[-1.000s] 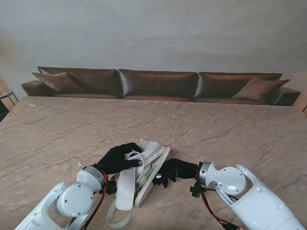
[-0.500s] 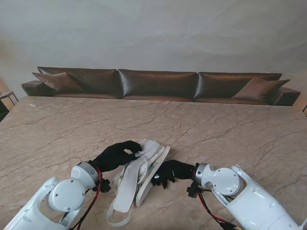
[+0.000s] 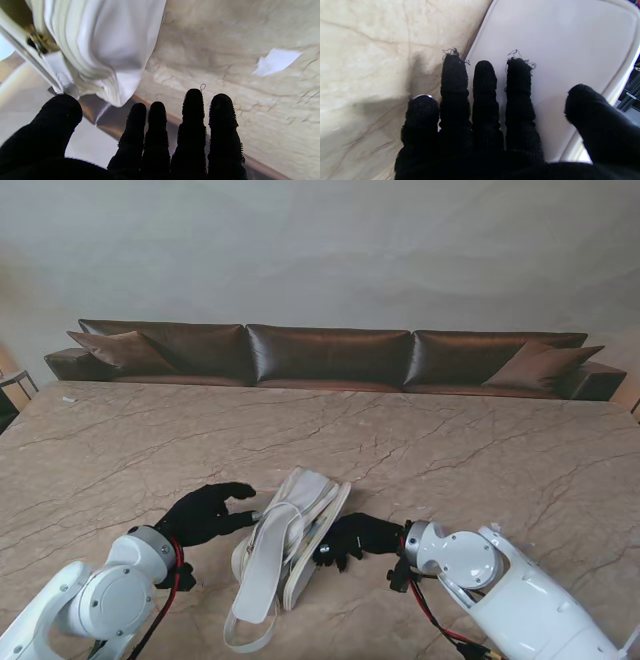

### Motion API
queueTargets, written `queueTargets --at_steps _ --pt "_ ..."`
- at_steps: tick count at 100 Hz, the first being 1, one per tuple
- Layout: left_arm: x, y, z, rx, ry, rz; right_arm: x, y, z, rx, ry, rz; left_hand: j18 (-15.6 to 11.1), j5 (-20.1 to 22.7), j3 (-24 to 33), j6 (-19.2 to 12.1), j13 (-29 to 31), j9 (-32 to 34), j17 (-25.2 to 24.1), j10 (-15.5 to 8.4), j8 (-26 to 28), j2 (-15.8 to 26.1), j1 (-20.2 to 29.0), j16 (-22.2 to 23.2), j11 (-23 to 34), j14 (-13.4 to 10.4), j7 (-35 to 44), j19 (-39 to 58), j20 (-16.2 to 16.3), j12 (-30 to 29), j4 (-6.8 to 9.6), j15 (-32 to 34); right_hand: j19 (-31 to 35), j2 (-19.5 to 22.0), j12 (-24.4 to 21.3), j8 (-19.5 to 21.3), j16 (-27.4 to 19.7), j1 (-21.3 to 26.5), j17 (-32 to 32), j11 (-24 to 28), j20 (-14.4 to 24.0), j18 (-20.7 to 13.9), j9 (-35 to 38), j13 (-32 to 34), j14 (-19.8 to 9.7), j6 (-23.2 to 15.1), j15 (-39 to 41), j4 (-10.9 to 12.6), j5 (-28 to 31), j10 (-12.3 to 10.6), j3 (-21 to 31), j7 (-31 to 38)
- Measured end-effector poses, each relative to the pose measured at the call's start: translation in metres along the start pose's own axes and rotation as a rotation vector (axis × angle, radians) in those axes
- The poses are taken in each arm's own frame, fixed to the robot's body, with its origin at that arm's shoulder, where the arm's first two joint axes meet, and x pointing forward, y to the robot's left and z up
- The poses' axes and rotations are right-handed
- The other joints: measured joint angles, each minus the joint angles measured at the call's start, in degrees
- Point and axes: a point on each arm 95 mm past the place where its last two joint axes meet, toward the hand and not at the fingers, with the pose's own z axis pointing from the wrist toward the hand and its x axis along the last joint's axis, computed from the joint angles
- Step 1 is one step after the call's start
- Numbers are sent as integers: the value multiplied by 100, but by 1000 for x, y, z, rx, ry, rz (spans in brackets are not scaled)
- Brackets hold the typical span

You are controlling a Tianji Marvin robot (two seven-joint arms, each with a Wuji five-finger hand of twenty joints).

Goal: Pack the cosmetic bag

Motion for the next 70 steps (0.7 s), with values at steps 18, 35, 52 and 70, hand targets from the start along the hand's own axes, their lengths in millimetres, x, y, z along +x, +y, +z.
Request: queueTargets --at_steps 18,35,52,70 --pt "-4 5 -4 -90 -4 -21 1 0 3 9 3 -20 17 479 -663 5 193 408 150 60 -1 -141 98 58 135 5 136 294 1 -38 25 204 10 0 16 -1 1 0 0 26 0 0 -1 -2 0 -6 0 0 0 -4 1 56" --pt "-6 11 -1 -123 25 -60 0 0 3 5 -2 -29 32 896 -124 -409 319 774 67 -159 484 -196 139 390 504 11 824 389 236 519 -11 490 10 0 19 -1 1 0 -5 26 0 0 -3 -37 0 -73 1 0 0 -14 2 60" --pt "-5 16 4 -115 54 -60 0 0 3 -10 -3 -28 81 1035 877 -873 426 1176 17 -395 567 -841 923 625 888 -35 1726 447 508 1350 -553 771 11 0 70 -1 2 0 -14 28 0 0 -5 -38 0 -82 9 -1 0 -15 58 65" --pt "-1 20 12 -86 74 -9 0 -1 5 -12 -13 -31 83 1053 1175 -919 697 1864 270 -574 774 -1213 1422 707 176 -168 2578 686 654 2582 -979 998 11 0 74 -4 6 0 -14 29 -1 -6 -11 -41 0 -159 27 -1 -28 -16 58 67"
